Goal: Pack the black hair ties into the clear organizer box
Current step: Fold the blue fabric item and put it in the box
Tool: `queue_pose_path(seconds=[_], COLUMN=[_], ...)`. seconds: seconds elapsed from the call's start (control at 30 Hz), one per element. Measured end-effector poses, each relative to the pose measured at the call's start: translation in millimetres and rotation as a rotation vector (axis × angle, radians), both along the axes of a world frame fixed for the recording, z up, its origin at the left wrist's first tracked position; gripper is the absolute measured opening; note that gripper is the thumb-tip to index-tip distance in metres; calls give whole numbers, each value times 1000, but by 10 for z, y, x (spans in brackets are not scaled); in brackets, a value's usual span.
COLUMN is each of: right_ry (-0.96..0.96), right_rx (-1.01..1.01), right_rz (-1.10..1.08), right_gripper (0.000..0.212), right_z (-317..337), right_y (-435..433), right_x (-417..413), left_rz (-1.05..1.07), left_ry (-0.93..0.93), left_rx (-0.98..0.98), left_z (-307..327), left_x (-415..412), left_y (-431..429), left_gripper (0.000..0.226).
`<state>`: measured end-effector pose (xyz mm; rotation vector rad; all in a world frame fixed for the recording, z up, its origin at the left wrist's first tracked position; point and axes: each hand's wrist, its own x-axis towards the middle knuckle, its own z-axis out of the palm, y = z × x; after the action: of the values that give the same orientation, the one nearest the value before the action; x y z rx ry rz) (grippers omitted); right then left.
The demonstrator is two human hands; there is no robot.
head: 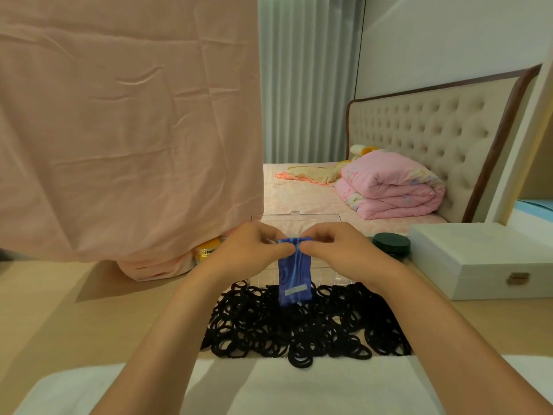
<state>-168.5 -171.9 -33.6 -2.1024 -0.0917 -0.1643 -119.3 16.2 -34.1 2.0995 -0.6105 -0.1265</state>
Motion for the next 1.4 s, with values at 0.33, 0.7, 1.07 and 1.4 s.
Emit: queue_pose_path(seconds=[0.33, 0.7, 1.07, 1.4], right_ry=[139, 305, 284, 76], right_rx=[307, 249, -326, 221], right_rz=[54, 95, 53, 16], right_gripper=[19, 29, 33, 13], right_z=[-137, -188, -276, -166], right_y=[-30, -212, -234, -31], right_x=[41, 58, 79, 86], left_rz=[56, 116, 102, -54], left_ry=[285, 369, 330, 307], left_rx=[-422, -463, -408, -415], left_z=[-138, -340, -278, -220], left_x=[43, 202, 215, 95], left_y=[-115, -79, 74, -25], left_gripper=[28, 21, 19, 20])
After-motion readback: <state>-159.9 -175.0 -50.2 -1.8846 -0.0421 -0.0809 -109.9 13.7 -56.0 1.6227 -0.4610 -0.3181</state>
